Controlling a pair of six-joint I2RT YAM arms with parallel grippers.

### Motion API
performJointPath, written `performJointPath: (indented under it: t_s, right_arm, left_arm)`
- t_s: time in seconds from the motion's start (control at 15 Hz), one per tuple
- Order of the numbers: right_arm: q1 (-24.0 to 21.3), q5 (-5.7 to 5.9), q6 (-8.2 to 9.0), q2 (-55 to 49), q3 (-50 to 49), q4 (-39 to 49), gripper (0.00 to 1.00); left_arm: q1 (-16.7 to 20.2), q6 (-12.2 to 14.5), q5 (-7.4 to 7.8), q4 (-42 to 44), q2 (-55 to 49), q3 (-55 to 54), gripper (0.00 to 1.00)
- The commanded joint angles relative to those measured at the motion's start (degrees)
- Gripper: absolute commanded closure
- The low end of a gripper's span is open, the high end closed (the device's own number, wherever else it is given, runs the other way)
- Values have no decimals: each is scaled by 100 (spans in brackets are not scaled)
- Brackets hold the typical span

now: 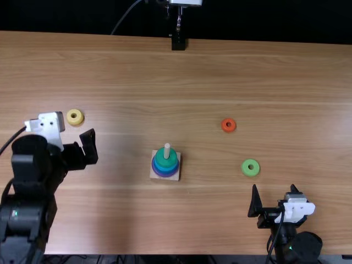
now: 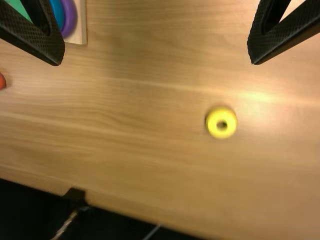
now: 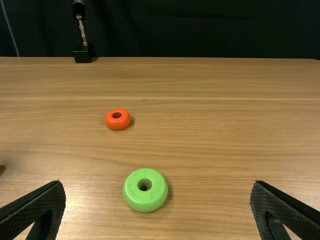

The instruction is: Build the Hanoi tower: stack the rings onto the peg from bottom to top in this color order: purple, dark blue, light blue, dark green, light green, yellow, orange.

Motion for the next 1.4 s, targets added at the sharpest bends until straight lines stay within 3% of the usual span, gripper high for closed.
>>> performJointPath:
  t_s: [0.0, 0.07, 0.13, 0.4, 0.6, 0.67, 0.73, 0.8, 0.87, 1.33]
  right_arm:
    - [-84, -25, -14, -143, -389, -239, 0]
    - [-84, -25, -4, -143, -389, -239, 0]
    - [-84, -25, -14, -143, -398, -239, 0]
    - [-84, -35, -4, -143, -398, -239, 0]
    - [-84, -25, -14, -143, -389, -239, 0]
    - [-84, -25, -14, -143, -398, -239, 0]
    - [-84, -25, -14, -143, -389, -239, 0]
    - [-84, -25, -4, -143, -389, -239, 0]
    - [-84, -25, -14, -143, -398, -239, 0]
    - [-84, -25, -14, -143, -389, -239, 0]
  left_arm:
    - [14, 998, 93, 107, -523, -414, 0]
    - [-4, 1220, 62, 213, -953, -827, 0]
    - [-21, 1251, 30, 329, -1340, -1258, 0]
    - [-56, 1230, -2, 1225, -3239, -3165, 0]
    - [-56, 1220, -23, 1499, -4434, -3895, 0]
    - [-65, 1220, -97, 1457, -4654, -4027, 0]
    - [-92, 1220, -329, 1426, -4785, -4176, 0]
    - [-92, 1209, -698, 1373, -4935, -4264, 0]
    - [-92, 1199, -919, 1278, -5049, -4290, 0]
    - [-241, 1199, -940, 1162, -5647, -4941, 0]
